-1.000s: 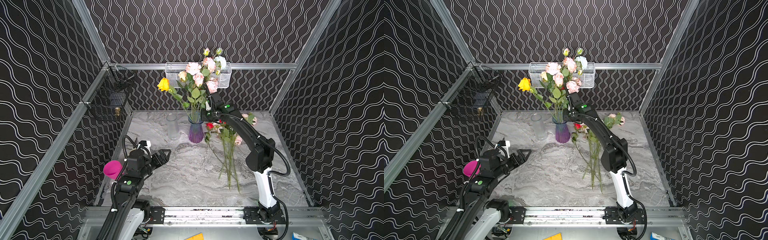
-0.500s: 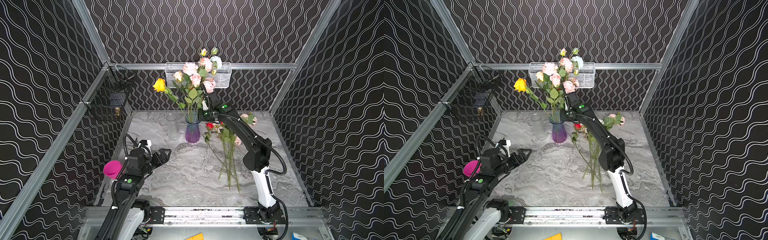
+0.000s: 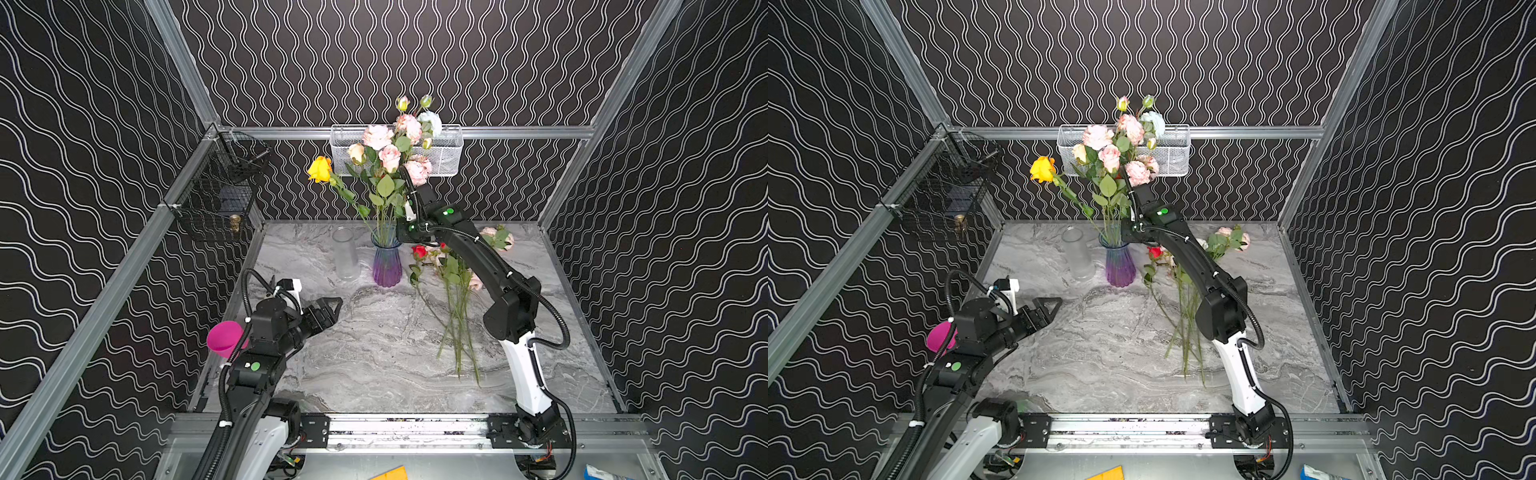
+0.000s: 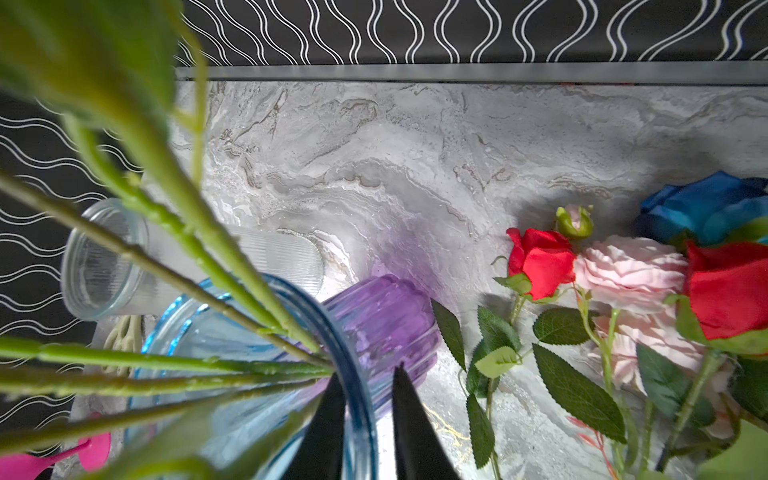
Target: Arrange the flowers into the vase
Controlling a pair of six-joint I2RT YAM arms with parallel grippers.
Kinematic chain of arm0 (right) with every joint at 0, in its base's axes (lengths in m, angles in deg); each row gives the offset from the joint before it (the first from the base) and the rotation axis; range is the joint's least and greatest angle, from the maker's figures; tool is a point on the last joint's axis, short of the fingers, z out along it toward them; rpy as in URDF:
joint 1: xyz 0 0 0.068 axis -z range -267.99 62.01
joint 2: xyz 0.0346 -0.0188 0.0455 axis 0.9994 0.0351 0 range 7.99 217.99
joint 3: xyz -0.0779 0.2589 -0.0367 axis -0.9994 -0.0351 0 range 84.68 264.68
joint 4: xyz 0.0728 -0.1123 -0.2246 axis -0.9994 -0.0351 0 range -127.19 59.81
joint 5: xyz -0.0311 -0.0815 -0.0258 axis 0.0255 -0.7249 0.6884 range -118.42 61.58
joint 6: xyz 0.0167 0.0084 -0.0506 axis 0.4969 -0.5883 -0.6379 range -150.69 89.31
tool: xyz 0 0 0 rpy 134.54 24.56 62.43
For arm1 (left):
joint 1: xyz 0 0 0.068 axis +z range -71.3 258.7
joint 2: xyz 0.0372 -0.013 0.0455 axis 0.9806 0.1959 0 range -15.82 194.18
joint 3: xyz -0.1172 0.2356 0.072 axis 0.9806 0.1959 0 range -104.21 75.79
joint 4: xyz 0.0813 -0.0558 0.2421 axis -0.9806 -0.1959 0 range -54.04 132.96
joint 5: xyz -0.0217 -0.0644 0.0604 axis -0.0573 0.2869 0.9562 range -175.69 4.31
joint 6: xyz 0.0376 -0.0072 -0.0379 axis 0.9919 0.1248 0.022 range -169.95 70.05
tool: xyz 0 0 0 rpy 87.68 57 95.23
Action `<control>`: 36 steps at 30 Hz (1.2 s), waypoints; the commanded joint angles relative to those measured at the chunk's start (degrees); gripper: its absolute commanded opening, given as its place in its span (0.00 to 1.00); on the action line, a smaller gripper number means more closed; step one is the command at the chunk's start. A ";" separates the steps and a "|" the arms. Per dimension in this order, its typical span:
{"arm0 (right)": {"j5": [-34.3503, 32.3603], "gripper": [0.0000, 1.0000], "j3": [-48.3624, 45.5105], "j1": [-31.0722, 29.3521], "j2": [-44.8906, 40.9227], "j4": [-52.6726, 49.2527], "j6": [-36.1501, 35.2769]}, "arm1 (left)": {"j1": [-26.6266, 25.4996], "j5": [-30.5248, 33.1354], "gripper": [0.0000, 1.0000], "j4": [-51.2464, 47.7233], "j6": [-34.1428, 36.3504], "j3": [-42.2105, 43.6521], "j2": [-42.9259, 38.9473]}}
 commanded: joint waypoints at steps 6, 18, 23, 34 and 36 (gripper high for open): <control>-1.45 0.36 -3.05 0.14 -4.26 -0.18 0.59 | 0.10 2.63 0.97 -2.33 2.02 -3.60 1.68; -0.61 0.46 -31.96 -0.46 -27.72 12.35 2.44 | 0.10 4.54 0.97 -3.87 3.57 -12.10 8.80; 5.83 0.45 -56.27 -1.17 -44.66 32.04 4.82 | 0.61 3.32 0.95 -5.62 3.72 -17.51 14.82; 24.95 0.39 -85.58 -1.32 -34.55 81.87 24.07 | 12.42 -2.12 0.93 -5.22 5.14 -29.79 30.05; 24.07 0.38 -83.75 -1.56 -29.57 83.56 25.11 | 12.56 -2.08 0.93 -5.28 5.89 -32.23 33.26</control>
